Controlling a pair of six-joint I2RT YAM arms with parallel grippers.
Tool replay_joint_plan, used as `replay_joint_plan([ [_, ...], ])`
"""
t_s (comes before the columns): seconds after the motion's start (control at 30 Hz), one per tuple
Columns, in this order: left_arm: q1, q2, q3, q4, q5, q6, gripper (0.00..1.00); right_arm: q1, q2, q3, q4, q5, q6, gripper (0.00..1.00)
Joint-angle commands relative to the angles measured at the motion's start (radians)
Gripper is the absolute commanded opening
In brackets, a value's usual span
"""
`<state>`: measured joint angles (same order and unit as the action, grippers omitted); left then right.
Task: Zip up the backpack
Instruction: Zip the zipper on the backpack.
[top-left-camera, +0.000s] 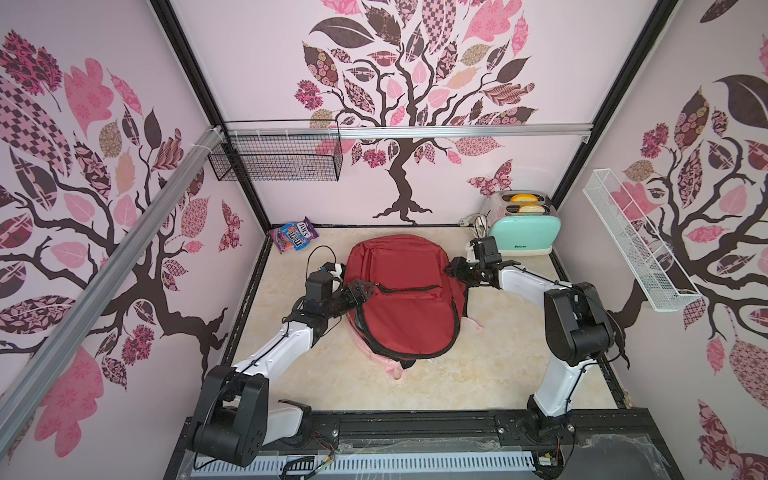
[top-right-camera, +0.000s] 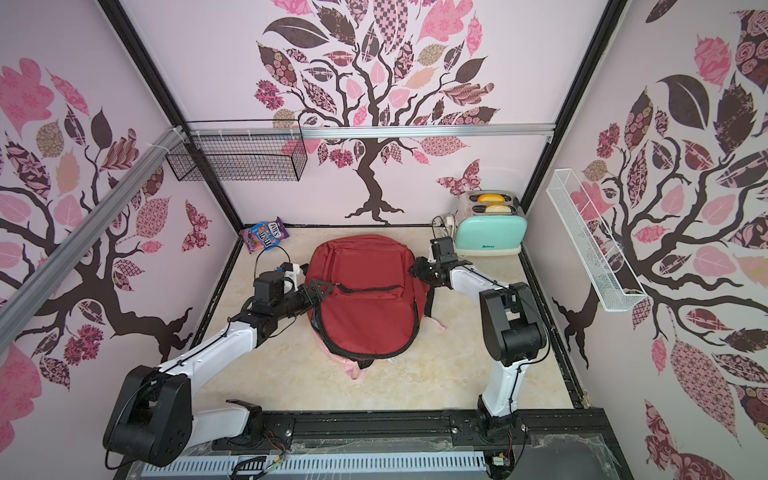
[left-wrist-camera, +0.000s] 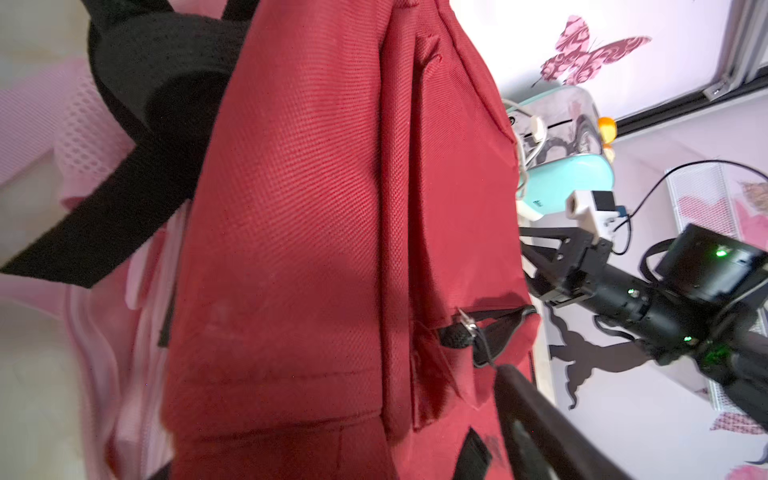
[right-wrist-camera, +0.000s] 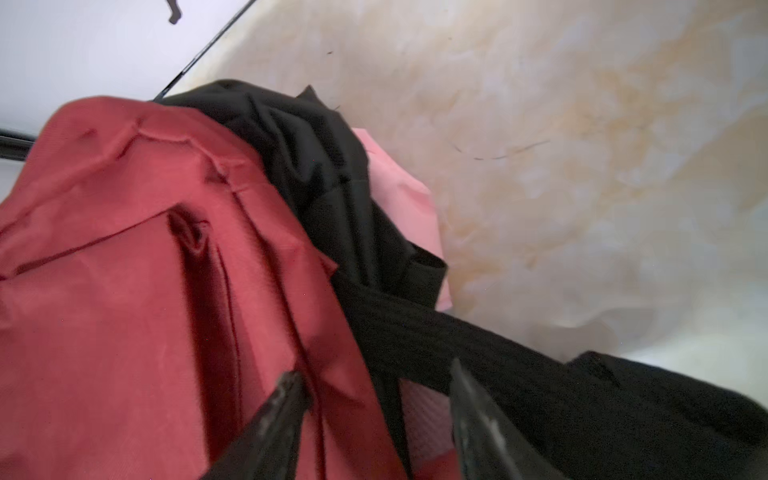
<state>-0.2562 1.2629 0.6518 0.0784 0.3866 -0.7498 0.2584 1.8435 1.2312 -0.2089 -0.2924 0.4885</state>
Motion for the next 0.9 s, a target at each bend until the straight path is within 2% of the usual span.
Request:
replay_joint_plan([
  [0.0, -0.008, -0.063, -0.022, 0.01, 0.069, -0.003, 0.69, 0.041, 0.008, 0.046, -0.016, -0.063, -0.02, 0.49],
  [0.07, -0.009, -0.099, -0.04, -0.021, 0.069, -0.009, 0.7, 0.054, 0.004, 0.063, -0.031, -0.061, -0.029, 0.47],
  [0.33, -0.006, -0.222, -0.157, -0.021, 0.085, -0.058, 0.91, 0.077, 0.063, 0.121, -0.04, -0.082, -0.033, 0.47],
  [0.4, -0.005, -0.232, -0.168, -0.025, 0.081, -0.058, 0.93, 0.079, 0.078, 0.135, -0.05, -0.087, -0.037, 0.47],
  [0.63, -0.003, -0.163, -0.164, 0.054, 0.119, -0.074, 0.93, 0.088, 0.088, 0.145, -0.062, -0.108, -0.065, 0.46],
  [0.87, -0.005, -0.101, -0.175, 0.176, 0.143, -0.094, 0.88, 0.103, 0.098, 0.152, -0.071, -0.119, -0.085, 0.45],
])
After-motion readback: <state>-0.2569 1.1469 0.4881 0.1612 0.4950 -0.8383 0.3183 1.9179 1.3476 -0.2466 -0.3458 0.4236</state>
